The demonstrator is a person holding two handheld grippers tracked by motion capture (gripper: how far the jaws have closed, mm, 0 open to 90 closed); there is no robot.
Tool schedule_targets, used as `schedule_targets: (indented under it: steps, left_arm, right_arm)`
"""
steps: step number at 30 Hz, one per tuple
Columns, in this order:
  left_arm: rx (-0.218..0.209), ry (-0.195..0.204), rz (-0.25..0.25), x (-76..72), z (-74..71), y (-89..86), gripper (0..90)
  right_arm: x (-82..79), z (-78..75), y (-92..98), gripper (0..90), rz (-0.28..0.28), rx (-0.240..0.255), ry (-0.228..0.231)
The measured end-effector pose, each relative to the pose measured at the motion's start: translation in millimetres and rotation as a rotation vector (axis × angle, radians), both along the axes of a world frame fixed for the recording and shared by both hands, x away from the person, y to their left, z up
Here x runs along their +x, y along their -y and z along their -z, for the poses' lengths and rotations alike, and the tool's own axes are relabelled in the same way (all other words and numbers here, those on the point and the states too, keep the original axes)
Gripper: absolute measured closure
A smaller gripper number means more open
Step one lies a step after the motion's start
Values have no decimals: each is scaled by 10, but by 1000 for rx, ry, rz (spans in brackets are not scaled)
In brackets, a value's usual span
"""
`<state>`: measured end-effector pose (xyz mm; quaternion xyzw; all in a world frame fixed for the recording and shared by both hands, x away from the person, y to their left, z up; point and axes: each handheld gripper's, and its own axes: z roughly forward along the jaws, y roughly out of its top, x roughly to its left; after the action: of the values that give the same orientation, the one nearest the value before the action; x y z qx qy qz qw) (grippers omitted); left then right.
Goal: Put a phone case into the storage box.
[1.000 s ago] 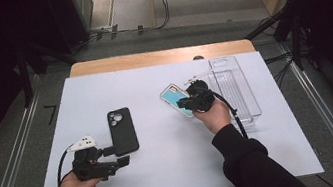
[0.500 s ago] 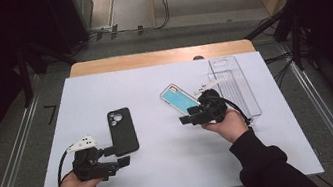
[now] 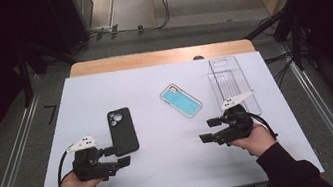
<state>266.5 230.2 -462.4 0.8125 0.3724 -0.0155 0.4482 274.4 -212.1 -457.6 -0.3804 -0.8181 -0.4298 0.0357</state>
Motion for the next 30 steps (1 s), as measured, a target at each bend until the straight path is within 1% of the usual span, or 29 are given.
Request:
schedule_targets:
  steps: [2,3,4,5,6,8,10,12,13,14,15,17,18,19,20,23,24,25,28,30]
  left_arm:
    - [-2,0,-2,-1,1,4,259]
    - [-2,0,-2,-1,1,4,259]
    - [-2,-1,0,-1,1,5,259]
    - [-2,-1,0,-1,1,5,259]
    - [-9,-4,2,-2,2,10,259]
    - [-20,-6,9,1,1,16,259]
    - [-19,-1,10,-2,-3,24,259]
    - [-19,-2,12,-3,-3,26,259]
    - [-18,-4,11,-5,-3,28,259]
    - [-15,-5,16,-5,-1,30,259]
    - [-15,-5,16,-5,-1,30,259]
    - [-17,-3,18,-6,2,37,259]
    - [-25,-9,18,-10,4,46,259]
    - [-25,-9,18,-10,4,46,259]
    - [-34,-13,21,-16,8,56,259]
    - [-31,-14,25,-19,11,69,259]
    - [-27,-11,27,-16,13,74,259]
    - [-27,-11,27,-16,13,74,259]
    - [-26,-11,27,-15,12,73,259]
    - [-27,-12,27,-14,12,71,259]
  right_arm:
    - [-43,30,42,228,-17,11,-36]
    - [-43,30,42,228,-17,11,-36]
    - [-92,50,78,229,-20,0,-34]
    - [-92,50,78,229,-20,0,-34]
    - [-127,68,124,228,-18,-6,-24]
    - [-157,75,170,229,-13,1,-21]
    - [-195,86,232,228,-6,8,-19]
    - [-244,108,315,228,1,3,-15]
    - [-244,108,315,228,1,3,-15]
    - [-287,137,389,228,15,0,-15]
    - [-287,137,389,228,15,0,-15]
    - [-323,168,451,228,21,2,-17]
    - [-353,186,487,228,28,-3,-33]
    - [-353,186,487,228,28,-3,-33]
    - [-384,181,493,228,31,6,-32]
    - [-399,177,486,228,26,1,-27]
    - [-393,192,481,228,21,-8,-25]
    - [-388,198,478,228,25,-8,-32]
    - [-379,204,476,228,23,-11,-31]
    - [-371,193,465,228,26,-10,-20]
